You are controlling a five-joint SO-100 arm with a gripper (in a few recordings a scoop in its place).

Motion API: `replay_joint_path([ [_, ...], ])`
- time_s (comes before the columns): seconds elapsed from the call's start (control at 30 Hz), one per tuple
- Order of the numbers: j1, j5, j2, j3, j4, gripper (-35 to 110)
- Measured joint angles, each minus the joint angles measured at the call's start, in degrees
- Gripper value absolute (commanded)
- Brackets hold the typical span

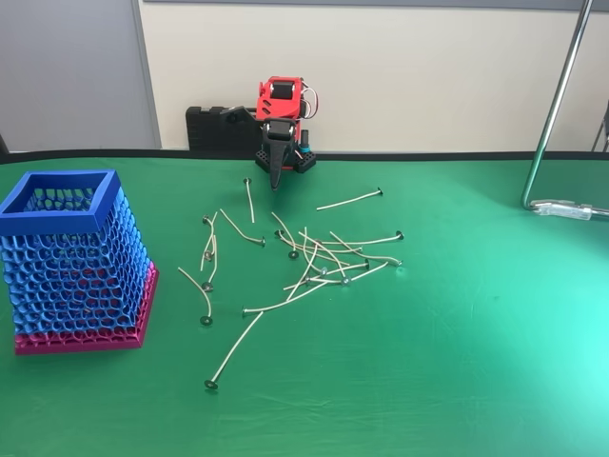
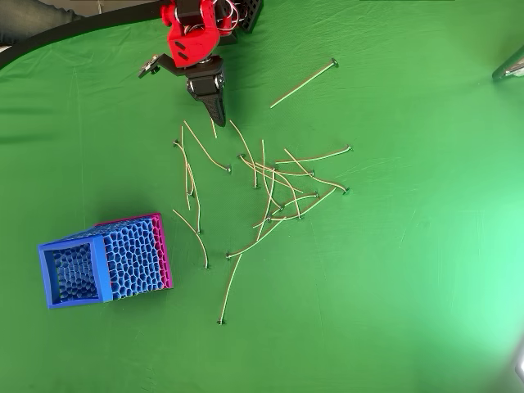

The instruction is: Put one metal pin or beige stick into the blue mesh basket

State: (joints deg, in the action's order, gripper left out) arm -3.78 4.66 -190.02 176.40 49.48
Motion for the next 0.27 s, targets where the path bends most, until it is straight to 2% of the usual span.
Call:
replay_joint_path([
  [0.27,0.0,0.0,0.0,0.0,0.0,1],
])
